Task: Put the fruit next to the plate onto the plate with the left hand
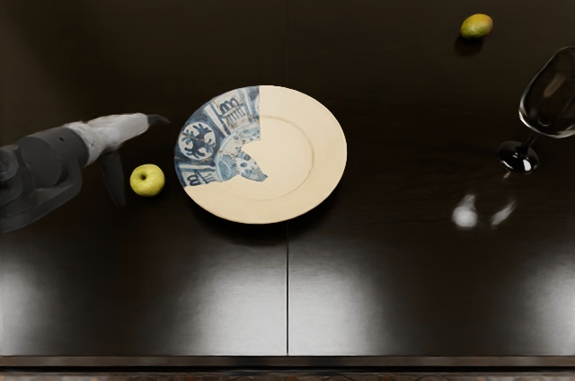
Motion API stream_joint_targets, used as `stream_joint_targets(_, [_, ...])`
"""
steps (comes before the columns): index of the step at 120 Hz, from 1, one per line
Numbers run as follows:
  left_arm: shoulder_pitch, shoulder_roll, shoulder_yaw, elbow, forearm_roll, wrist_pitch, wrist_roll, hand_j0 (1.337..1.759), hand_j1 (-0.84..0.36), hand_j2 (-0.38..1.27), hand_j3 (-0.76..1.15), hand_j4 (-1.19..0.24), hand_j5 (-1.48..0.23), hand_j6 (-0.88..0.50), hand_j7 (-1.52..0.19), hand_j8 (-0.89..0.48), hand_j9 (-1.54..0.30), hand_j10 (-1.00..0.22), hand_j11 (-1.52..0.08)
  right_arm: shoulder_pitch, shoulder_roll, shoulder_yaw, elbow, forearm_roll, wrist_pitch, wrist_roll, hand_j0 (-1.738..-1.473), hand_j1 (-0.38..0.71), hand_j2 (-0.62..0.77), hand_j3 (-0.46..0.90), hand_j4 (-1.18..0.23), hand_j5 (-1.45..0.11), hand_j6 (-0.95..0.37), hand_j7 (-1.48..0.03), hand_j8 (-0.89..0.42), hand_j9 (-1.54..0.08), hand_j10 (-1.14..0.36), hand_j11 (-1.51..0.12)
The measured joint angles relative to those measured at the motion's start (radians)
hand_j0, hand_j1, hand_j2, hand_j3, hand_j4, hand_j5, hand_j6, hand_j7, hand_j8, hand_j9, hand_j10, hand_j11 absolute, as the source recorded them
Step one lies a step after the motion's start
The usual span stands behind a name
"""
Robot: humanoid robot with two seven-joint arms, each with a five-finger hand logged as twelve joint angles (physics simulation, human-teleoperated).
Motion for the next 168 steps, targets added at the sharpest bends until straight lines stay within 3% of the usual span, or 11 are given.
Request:
stream_joint_targets(20, [0.051,-0.019,0.002,-0.002,0.111,0.051,0.000,1.658,0.17,0.03,0.00,-0.16,-0.20,-0.16,-0.20,-0.16,-0.20,-0.16,-0.20,0.000,0.000,0.000,0.000,0.000,0.000,0.000,-1.658,-0.35,0.00,0.00,0.00,0.00,0.00,0.00,0.00,0.00,0.00,0.00])
stream_joint_targets(55, [0.092,-0.018,0.002,-0.002,0.140,0.066,0.000,1.658,0.06,0.05,0.00,-0.25,-0.32,-0.25,-0.32,-0.25,-0.32,-0.25,-0.31,0.001,0.000,0.000,0.000,0.000,0.000,0.000,-1.658,-0.35,0.00,0.00,0.00,0.00,0.00,0.00,0.00,0.00,0.00,0.00])
stream_joint_targets(118, [0.113,-0.017,0.003,-0.002,0.138,0.061,0.000,1.658,-0.12,0.08,0.00,-0.40,-0.51,-0.40,-0.51,-0.40,-0.51,-0.40,-0.51,0.001,0.000,0.000,0.001,0.000,0.001,0.000,-1.658,-0.35,0.00,0.00,0.00,0.00,0.00,0.00,0.00,0.00,0.00,0.00])
stream_joint_targets(168, [0.114,-0.035,0.003,-0.001,0.141,0.061,0.000,1.658,-0.17,0.09,0.00,-0.45,-0.56,-0.41,-0.57,-0.44,-0.57,-0.44,-0.57,0.001,0.000,0.000,0.001,0.000,0.000,0.000,-1.658,-0.35,0.00,0.00,0.00,0.00,0.00,0.00,0.00,0.00,0.00,0.00])
